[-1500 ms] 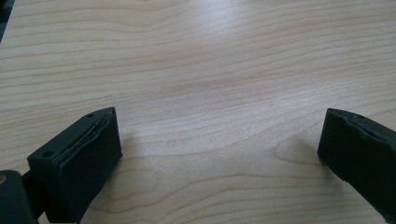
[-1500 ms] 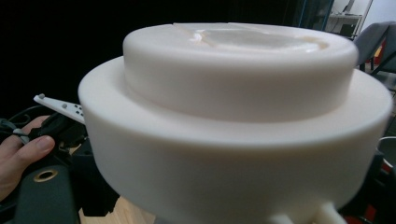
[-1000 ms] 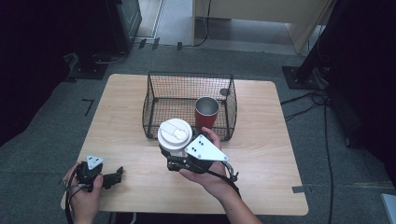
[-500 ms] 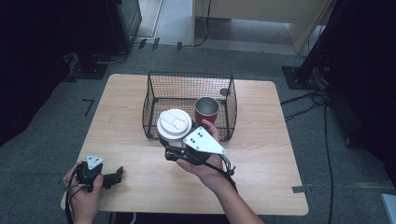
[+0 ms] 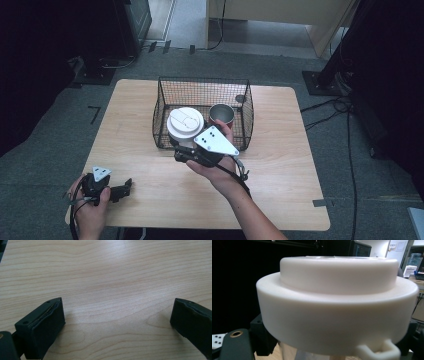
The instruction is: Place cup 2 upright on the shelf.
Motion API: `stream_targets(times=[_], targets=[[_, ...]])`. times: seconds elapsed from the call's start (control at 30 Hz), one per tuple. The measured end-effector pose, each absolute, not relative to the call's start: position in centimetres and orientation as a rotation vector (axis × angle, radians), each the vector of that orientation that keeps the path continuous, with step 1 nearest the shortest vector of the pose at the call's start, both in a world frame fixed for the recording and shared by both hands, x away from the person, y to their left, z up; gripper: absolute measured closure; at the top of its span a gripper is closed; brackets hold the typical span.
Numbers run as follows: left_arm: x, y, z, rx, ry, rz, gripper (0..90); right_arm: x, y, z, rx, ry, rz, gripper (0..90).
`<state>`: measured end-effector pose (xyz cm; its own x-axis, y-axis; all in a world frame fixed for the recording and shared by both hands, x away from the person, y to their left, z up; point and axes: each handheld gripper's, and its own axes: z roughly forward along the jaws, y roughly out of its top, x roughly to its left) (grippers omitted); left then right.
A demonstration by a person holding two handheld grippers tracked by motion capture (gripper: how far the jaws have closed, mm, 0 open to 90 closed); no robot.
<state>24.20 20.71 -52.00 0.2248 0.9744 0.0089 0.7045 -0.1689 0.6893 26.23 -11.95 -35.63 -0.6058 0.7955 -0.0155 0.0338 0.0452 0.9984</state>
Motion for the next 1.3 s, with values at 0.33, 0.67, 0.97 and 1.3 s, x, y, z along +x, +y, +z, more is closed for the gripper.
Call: stream_targets(times=[0.33, 0.67, 0.97, 1.3], targets=[[24.2, 20.7, -52.0, 1.943, 1.540, 0.626, 0.1, 28.0, -11.6, -34.9, 0.864, 1.704, 1.608, 16.2], [24.2, 20.7, -52.0, 1.944, 1.540, 0.626, 0.1, 29.8, -10.5, -34.3, 0.878, 1.699, 1.597, 16.2], [24.2, 20.7, -52.0, 1.944, 1.540, 0.626, 0.1, 31.9, -9.5, -33.8, 0.885, 1.689, 1.579, 16.2], [24.2, 20.7, -52.0, 1.943, 1.533, 0.625, 0.1, 35.0, -7.9, -34.1, 0.919, 1.686, 1.544, 16.2]])
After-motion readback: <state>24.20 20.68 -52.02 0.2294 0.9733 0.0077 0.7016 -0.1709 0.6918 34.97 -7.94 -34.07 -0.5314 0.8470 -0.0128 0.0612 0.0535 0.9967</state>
